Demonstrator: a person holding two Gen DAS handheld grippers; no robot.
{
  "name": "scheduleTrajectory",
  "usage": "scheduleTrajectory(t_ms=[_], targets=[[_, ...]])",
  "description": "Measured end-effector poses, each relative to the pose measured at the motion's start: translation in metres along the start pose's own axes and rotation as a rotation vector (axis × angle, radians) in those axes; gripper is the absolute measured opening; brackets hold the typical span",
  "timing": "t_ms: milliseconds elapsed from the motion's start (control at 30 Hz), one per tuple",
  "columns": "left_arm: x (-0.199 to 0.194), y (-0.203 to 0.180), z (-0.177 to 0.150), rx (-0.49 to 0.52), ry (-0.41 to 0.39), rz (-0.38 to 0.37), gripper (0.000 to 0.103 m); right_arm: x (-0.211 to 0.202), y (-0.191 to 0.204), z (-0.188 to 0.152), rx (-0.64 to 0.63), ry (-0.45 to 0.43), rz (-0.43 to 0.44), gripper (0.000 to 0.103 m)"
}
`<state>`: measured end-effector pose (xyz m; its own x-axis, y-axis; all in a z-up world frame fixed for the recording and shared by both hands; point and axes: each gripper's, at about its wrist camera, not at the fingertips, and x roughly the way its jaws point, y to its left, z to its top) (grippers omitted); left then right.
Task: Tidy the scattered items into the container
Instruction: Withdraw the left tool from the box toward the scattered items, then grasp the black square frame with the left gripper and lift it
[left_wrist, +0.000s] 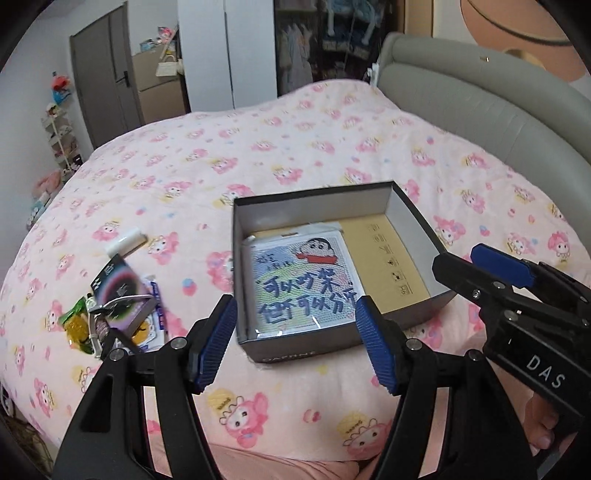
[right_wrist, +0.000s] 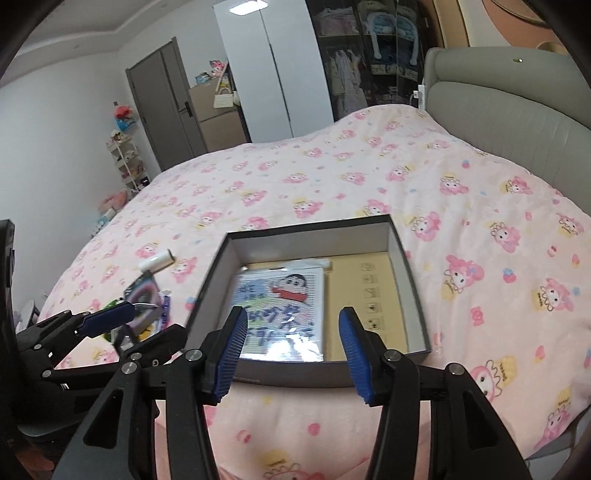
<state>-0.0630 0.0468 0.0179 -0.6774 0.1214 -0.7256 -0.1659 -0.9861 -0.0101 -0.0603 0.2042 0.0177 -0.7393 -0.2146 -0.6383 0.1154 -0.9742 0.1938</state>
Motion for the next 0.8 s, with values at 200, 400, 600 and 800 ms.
scheduleTrajectory(t_ms=[200,400,600,800], targets=[[-0.015,0.031,-0.016,-0.083,-0.016,0.015,0.068,0.000,0.031,-0.009,-0.060,0.035,0.019,0.048],[-0.031,0.062,-0.027,-0.122,-0.046,0.073,0.068,0.011,0.072,-0.019,-0.118,0.073,0.068,0.047],[-0.038,0.105,-0.043,-0.202,-0.070,0.099,0.068,0.025,0.109,-0.025,-0.176,0.092,0.123,0.047],[-0.036,0.161,-0.061,-0.360,-0.071,0.136,0.065,0.053,0.156,-0.025,-0.240,0.110,0.200,0.047]])
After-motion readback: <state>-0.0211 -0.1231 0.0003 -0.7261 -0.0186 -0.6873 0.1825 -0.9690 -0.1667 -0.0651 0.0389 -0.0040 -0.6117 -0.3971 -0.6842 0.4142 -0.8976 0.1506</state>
